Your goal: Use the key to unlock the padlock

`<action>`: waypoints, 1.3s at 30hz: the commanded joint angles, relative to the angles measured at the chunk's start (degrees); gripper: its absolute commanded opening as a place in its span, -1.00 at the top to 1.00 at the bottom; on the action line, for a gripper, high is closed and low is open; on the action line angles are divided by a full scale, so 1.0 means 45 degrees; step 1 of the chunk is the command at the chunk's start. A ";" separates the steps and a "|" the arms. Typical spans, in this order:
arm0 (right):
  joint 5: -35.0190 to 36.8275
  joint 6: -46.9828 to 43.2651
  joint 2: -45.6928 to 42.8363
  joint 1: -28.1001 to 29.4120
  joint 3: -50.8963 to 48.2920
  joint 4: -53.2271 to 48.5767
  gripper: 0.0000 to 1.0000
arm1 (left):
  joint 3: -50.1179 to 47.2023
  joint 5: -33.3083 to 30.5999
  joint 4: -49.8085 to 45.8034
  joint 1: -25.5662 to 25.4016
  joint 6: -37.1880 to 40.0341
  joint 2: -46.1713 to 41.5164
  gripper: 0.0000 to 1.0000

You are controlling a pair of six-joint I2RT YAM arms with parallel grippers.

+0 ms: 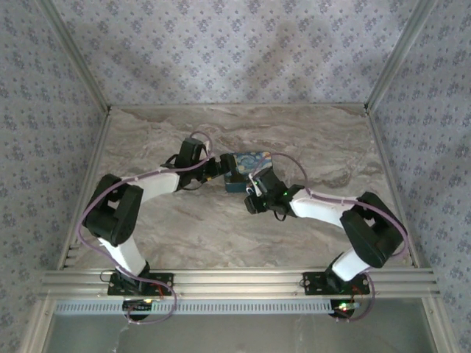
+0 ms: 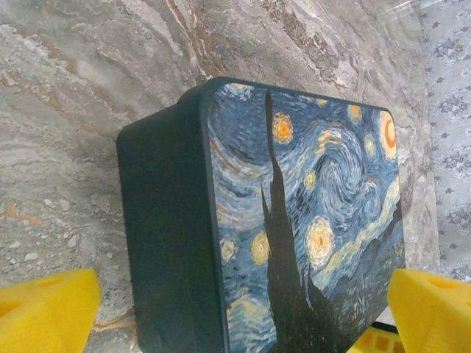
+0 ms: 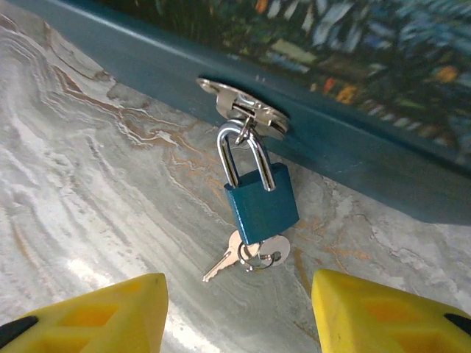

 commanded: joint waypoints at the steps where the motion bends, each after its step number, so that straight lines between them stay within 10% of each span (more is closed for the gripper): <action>1: 0.1160 -0.0098 0.0493 0.0222 0.0459 0.0296 -0.11 | 0.0585 0.0102 0.0096 -0.0080 -0.0154 0.0221 -0.99; 15: 0.1825 -0.0343 0.2302 0.0443 0.1284 0.0201 0.22 | 0.0707 0.0115 0.0041 -0.0084 -0.0208 0.0406 -0.99; 26: 0.1723 -0.1314 0.2214 0.0895 0.1619 -0.0610 1.00 | 0.1028 0.0125 -0.0036 0.0130 -0.0116 0.0785 -0.99; 39: 0.2364 -0.4448 0.1537 0.1533 0.2252 -0.2079 1.00 | 0.1220 0.0807 0.0385 0.0248 -0.0562 0.1188 -0.99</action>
